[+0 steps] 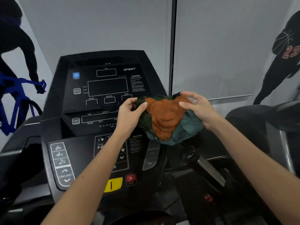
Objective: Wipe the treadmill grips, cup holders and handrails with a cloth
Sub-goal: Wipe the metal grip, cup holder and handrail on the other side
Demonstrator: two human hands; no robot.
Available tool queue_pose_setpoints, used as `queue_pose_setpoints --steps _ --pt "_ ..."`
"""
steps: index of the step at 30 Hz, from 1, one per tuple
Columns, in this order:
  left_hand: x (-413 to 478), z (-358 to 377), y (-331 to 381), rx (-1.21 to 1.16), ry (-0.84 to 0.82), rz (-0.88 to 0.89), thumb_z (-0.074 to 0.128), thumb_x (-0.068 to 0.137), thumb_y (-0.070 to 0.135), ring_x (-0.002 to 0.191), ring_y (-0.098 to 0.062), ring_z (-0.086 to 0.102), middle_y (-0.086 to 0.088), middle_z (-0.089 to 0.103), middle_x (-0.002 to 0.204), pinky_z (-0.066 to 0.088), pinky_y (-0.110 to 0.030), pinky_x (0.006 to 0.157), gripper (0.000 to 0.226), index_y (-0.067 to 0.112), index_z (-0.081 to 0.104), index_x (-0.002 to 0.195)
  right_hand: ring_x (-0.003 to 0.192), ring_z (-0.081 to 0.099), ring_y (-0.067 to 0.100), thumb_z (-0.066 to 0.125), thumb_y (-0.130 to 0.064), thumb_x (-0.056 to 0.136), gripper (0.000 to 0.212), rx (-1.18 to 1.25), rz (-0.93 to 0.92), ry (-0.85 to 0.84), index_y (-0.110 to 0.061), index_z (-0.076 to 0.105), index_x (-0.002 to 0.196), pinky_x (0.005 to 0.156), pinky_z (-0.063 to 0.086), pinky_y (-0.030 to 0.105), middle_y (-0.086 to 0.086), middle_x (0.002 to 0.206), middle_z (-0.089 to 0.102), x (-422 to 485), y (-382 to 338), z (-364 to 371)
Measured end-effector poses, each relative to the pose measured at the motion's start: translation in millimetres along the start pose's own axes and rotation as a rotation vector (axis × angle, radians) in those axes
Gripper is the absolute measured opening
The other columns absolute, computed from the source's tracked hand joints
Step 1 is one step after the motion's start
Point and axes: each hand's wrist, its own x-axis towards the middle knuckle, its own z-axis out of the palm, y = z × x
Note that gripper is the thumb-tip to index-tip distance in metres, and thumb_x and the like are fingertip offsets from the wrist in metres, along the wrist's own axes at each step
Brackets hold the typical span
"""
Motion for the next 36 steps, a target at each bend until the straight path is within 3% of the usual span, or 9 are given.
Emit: queue_pose_setpoints --steps 6,10,12,17,20,23,26,29,36 --pt "-22.6 16.5 -6.5 0.045 0.008 0.02 0.068 0.083 0.013 0.076 -0.006 0.06 0.001 0.064 0.088 0.049 -0.013 0.061 0.013 0.024 0.062 0.085 0.08 0.068 0.008 0.06 0.002 0.085 0.04 -0.051 -0.008 -0.019 -0.008 0.054 0.123 0.069 0.055 0.018 0.003 0.099 0.068 -10.8 7.7 -25.5" --pt "-30.6 22.8 -3.0 -0.04 -0.008 -0.021 0.07 0.081 0.011 0.077 -0.01 0.06 0.002 0.061 0.084 0.054 -0.024 0.068 0.011 0.017 0.063 0.087 0.07 0.066 -0.001 0.063 0.001 0.083 0.03 -0.299 -0.146 0.075 -0.007 0.058 0.112 0.066 0.052 0.012 -0.004 0.086 0.066 -21.8 6.3 -33.5" --pt "-37.9 27.1 1.0 -0.063 -0.083 -0.055 0.07 0.081 0.011 0.076 -0.013 0.06 -0.002 0.059 0.084 0.056 -0.03 0.064 0.01 0.014 0.063 0.088 0.079 0.064 0.007 0.066 -0.004 0.083 0.025 -0.47 -0.201 0.172 -0.011 0.061 0.106 0.073 0.051 0.015 -0.003 0.087 0.064 -26.9 6.8 -38.1" --pt "-62.1 41.2 10.4 -0.164 -0.278 -0.122 0.066 0.082 0.003 0.052 -0.004 0.055 0.001 0.055 0.065 0.053 -0.021 0.051 0.011 0.01 0.059 0.08 0.085 0.05 0.017 0.067 -0.018 0.084 0.027 -0.783 -0.236 0.446 -0.017 0.066 0.111 0.086 0.044 0.022 0.003 0.093 0.047 -42.5 6.7 -47.7" --pt "-71.5 43.2 9.1 -0.113 -0.431 -0.133 0.066 0.081 0.002 0.056 -0.002 0.06 0.005 0.062 0.062 0.056 -0.021 0.061 0.011 0.011 0.061 0.076 0.064 0.05 0.005 0.062 -0.013 0.087 0.023 -0.637 -0.216 0.457 -0.015 0.066 0.11 0.06 0.04 0.005 -0.01 0.071 0.052 -53.4 8.9 -51.4" --pt "-77.4 40.1 5.9 -0.069 -0.564 -0.121 0.063 0.084 0.006 0.073 -0.005 0.066 0.006 0.07 0.072 0.055 -0.022 0.075 0.01 0.014 0.068 0.08 0.05 0.057 0.005 0.053 -0.007 0.092 0.022 -0.292 -0.089 0.387 -0.018 0.065 0.106 0.047 0.046 0.013 -0.001 0.074 0.058 -59.3 12.6 -55.1" --pt "-80.7 38.5 2.9 0.04 -0.651 -0.104 0.065 0.083 0.011 0.088 -0.007 0.066 0.005 0.072 0.09 0.053 -0.022 0.081 0.011 0.02 0.071 0.086 0.054 0.064 0.013 0.041 -0.004 0.097 0.031 0.045 0.046 0.319 -0.027 0.06 0.092 0.059 0.055 0.031 0.001 0.081 0.062 -59.7 11.3 -62.7" --pt "-82.3 40.4 1.1 0.109 -0.663 -0.133 0.068 0.081 0.013 0.092 -0.006 0.065 0.005 0.071 0.094 0.05 -0.019 0.083 0.017 0.02 0.07 0.097 0.048 0.06 0.01 0.038 0.0 0.096 0.033 0.26 0.077 0.289 -0.025 0.057 0.089 0.045 0.05 0.021 -0.006 0.062 0.064 -57.2 6.8 -72.1" --pt "-89.7 50.9 -3.6 0.183 -0.652 -0.174 0.074 0.075 0.012 0.101 -0.005 0.063 0.007 0.071 0.101 0.048 -0.025 0.094 0.027 0.026 0.069 0.098 0.057 0.065 0.008 0.042 0.008 0.091 0.033 0.191 0.026 0.098 -0.019 0.06 0.097 0.052 0.053 0.018 -0.004 0.069 0.07 -61.5 9.6 -98.9"
